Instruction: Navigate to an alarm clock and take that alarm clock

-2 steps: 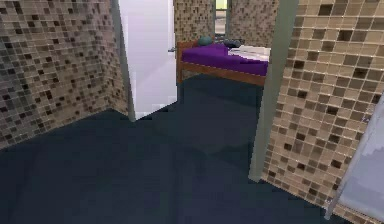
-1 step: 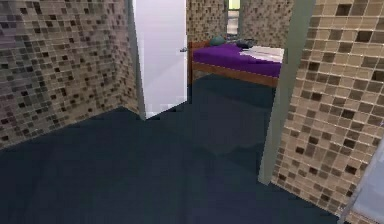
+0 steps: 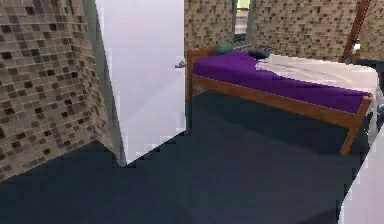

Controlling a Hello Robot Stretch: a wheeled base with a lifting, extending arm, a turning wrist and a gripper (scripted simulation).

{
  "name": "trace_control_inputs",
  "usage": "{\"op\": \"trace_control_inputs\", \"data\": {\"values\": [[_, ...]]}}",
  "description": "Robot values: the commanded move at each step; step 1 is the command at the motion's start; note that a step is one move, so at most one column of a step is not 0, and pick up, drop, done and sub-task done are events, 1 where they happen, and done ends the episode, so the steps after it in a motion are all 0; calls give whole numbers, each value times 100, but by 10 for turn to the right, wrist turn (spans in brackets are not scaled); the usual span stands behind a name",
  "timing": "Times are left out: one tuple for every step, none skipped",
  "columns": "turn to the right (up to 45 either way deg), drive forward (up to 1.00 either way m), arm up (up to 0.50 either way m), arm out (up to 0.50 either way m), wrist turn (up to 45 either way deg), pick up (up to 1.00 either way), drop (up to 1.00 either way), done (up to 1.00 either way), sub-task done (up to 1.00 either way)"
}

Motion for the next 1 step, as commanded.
{"op": "trace_control_inputs", "data": {"values": [[0,65,0,0,0,0,0,0,0]]}}
